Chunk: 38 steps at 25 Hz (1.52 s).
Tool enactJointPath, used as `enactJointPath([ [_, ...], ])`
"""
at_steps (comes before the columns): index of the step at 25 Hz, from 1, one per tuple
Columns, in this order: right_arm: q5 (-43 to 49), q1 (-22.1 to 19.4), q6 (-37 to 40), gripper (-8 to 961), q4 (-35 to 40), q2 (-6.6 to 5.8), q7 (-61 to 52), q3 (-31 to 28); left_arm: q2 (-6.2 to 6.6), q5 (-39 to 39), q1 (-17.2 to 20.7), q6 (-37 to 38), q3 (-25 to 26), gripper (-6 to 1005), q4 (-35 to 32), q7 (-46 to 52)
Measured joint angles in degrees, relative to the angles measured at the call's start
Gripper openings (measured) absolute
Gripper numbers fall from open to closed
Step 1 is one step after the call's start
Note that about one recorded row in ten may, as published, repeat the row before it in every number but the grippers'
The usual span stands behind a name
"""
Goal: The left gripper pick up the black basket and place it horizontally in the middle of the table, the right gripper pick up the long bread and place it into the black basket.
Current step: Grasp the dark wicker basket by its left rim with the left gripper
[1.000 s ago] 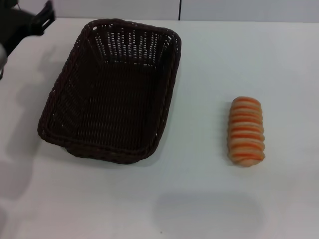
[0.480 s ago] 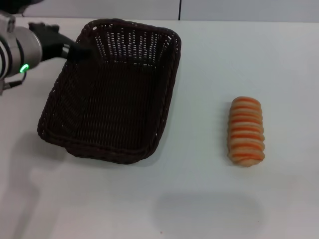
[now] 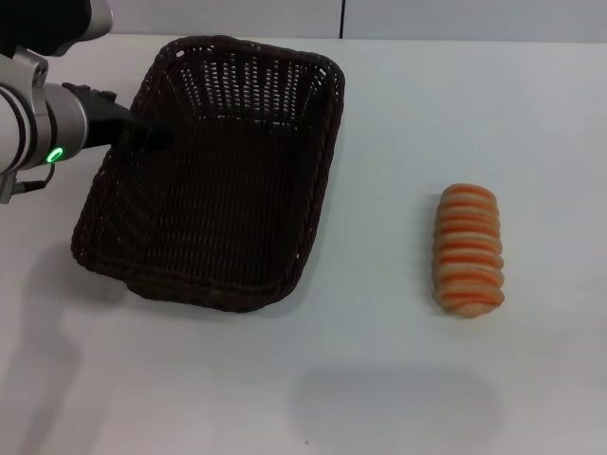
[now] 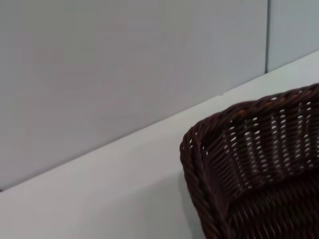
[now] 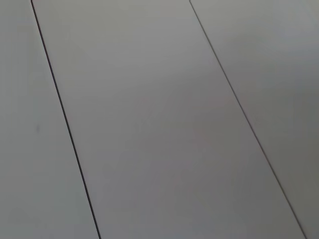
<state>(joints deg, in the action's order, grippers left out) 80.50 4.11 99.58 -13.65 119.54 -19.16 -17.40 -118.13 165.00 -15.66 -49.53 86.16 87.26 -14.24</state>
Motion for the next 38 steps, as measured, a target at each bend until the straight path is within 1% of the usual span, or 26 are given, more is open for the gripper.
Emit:
enactJointPath([
  [9, 0.00, 0.11, 0.20, 843, -0.05, -0.01, 0.00, 0.27, 0.03, 0.19, -0.34, -0.18, 0.18, 707, -1.57, -0.03],
  [11, 0.00, 0.15, 0.22, 843, -0.03, -0.01, 0.00, 0.52, 0.03, 0.50, -1.93, -1.72, 0.22, 704, -3.47, -0.03],
  [13, 0.00, 0.19, 0.26, 843, 0.01, -0.01, 0.00, 0.67, 0.03, 0.50, -1.93, -1.72, 0.22, 668, -3.47, -0.03],
  [15, 0.00, 0.21, 0.30, 843, 0.03, -0.02, 0.00, 0.71, 0.06, 0.56, -3.51, -4.47, 0.27, 632, -4.37, -1.95],
  [23, 0.00, 0.20, 0.30, 844, 0.03, -0.10, 0.00, 0.79, -0.02, 0.49, -3.53, -5.20, 0.03, 487, -2.88, -4.42],
  [28, 0.00, 0.19, 0.36, 844, 0.03, -0.10, 0.00, 0.79, -0.06, -0.04, -3.65, -5.43, -0.11, 351, -2.25, -7.27],
  [30, 0.00, 0.19, 0.45, 844, 0.03, -0.10, 0.00, 0.79, -0.06, -0.69, -3.98, -5.59, 0.02, 344, -2.22, -8.68],
  [32, 0.00, 0.19, 0.49, 844, 0.03, -0.10, 0.00, 0.79, 0.00, -2.62, -4.39, -5.78, 0.53, 337, -1.97, -11.42],
  [34, 0.00, 0.19, 0.53, 843, 0.03, -0.10, 0.00, 0.79, 0.08, -6.50, -4.95, -6.62, 2.07, 329, -1.50, -16.52],
  [35, 0.00, 0.19, 0.55, 843, 0.03, -0.10, 0.00, 0.79, 0.09, -8.82, -5.25, -7.27, 3.25, 326, -1.36, -19.25],
  [36, 0.00, 0.19, 0.58, 843, 0.03, -0.10, 0.00, 0.83, 0.10, -14.77, -6.22, -9.24, 6.42, 322, -1.19, -26.53],
  [37, 0.00, 0.19, 0.58, 842, 0.03, -0.10, 0.00, 0.83, 0.10, -14.77, -6.22, -9.24, 6.42, 319, -1.19, -26.53],
  [38, 0.00, 0.19, 0.61, 842, 0.03, -0.10, 0.00, 1.09, 0.10, -18.80, -7.04, -11.07, 8.74, 315, -1.11, -31.16],
])
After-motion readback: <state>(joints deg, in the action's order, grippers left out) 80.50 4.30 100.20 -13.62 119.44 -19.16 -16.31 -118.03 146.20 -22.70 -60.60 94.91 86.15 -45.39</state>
